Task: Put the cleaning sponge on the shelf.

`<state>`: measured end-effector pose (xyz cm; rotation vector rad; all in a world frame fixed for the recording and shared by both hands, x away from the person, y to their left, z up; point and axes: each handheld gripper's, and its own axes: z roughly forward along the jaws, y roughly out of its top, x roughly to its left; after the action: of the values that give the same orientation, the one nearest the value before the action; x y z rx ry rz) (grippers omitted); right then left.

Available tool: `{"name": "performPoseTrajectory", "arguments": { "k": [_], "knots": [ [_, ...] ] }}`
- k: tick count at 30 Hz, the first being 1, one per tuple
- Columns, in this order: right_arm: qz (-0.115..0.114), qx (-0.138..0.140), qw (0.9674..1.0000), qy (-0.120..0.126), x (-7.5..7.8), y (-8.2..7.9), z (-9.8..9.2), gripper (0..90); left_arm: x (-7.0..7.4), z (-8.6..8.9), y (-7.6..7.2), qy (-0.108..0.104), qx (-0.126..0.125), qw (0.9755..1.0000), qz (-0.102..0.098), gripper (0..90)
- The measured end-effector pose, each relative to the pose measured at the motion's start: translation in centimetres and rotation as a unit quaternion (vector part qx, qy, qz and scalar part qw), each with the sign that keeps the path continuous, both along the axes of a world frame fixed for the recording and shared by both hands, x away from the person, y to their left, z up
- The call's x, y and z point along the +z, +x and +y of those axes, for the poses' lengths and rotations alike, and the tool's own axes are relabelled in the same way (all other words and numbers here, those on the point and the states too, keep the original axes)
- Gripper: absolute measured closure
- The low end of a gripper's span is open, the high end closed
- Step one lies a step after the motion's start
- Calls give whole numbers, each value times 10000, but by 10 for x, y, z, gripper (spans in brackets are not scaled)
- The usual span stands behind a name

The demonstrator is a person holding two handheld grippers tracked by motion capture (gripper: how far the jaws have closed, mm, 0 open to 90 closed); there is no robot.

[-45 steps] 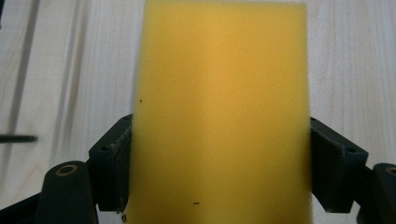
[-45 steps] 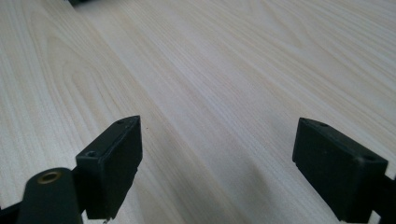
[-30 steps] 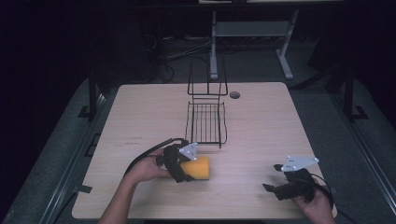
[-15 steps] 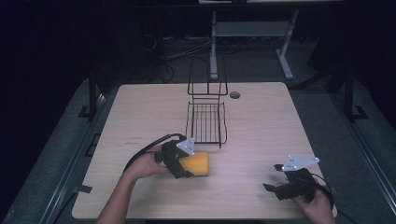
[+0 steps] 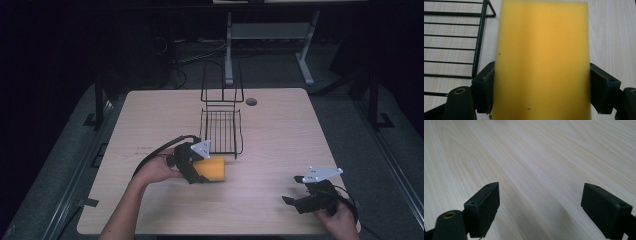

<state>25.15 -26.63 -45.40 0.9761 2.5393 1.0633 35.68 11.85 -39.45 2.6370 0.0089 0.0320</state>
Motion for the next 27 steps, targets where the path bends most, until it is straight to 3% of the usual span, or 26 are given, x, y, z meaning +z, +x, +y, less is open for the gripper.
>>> {"name": "performPoseTrajectory", "arguments": {
  "k": [24,27],
  "knots": [
    [-90,-95,9999,9,1,-3,-3,134,13,-13,20,2,-119,9999,-10,218],
    [-97,-108,9999,-5,2,-3,-3,135,16,-14,22,-76,-140,9999,-22,218]
  ]
}}
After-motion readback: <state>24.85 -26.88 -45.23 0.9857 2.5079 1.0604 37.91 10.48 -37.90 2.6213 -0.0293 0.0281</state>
